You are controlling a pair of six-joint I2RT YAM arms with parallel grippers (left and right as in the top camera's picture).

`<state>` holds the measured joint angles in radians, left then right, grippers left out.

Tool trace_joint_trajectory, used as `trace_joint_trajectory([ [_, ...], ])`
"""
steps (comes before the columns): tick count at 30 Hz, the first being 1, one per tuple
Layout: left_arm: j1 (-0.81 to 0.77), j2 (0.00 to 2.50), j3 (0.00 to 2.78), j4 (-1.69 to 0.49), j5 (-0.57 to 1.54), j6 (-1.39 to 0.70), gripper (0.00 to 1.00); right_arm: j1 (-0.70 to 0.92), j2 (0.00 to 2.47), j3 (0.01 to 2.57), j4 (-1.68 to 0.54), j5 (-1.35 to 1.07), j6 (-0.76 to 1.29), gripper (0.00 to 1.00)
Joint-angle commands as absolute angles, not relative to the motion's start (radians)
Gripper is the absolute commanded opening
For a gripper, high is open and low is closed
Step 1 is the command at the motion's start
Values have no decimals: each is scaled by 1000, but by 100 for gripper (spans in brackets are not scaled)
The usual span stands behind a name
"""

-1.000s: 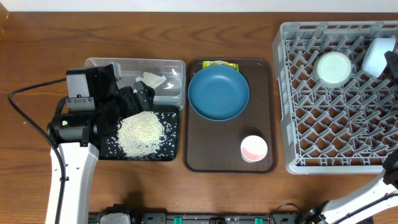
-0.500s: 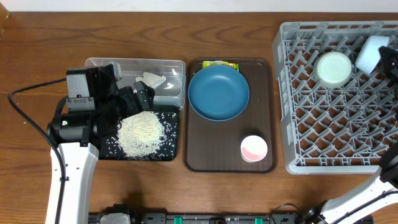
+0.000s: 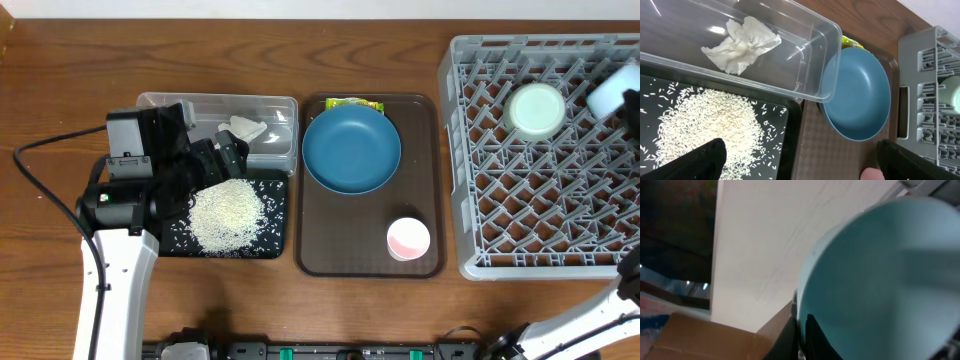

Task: Sort waste into correct bins and load items into the dishwasher rack
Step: 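Lower the pale blue bowl into the rack's right slots and release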

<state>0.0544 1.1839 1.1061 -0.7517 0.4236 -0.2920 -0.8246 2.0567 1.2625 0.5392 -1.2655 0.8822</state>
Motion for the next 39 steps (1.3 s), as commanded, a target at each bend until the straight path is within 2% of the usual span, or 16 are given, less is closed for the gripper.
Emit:
trace_joint_trajectory([
  [1,55,1190,1117,-751,434,-290,98,-858,2074,1253,530,-1291,868,9],
  [5,55,1190,1117,-751,434,-290,98,-894,2074,1253,530,-1327,887,15],
  [7,55,1190,1117,-751,434,-290,98,-911,2074,1253,530,-1345,897,24],
  [9,55,1190,1117,-751,434,-290,98,-928,2074,1253,530,-1363,899,36],
  [13,55,1190,1117,-751,434,-290,98,-964,2074,1253,530,-1365,913,43],
  [28,55,1190,1117,-751,434,-290,98,-1024,2074,1253,565,-1308,937,49],
  [35,55,1190,1117,-751,434,-290,98,-961,2033,1253,689,-1343,991,47],
  [39,55,1190,1117,-751,434,-290,98,-873,1953,1253,697,-1312,988,47],
])
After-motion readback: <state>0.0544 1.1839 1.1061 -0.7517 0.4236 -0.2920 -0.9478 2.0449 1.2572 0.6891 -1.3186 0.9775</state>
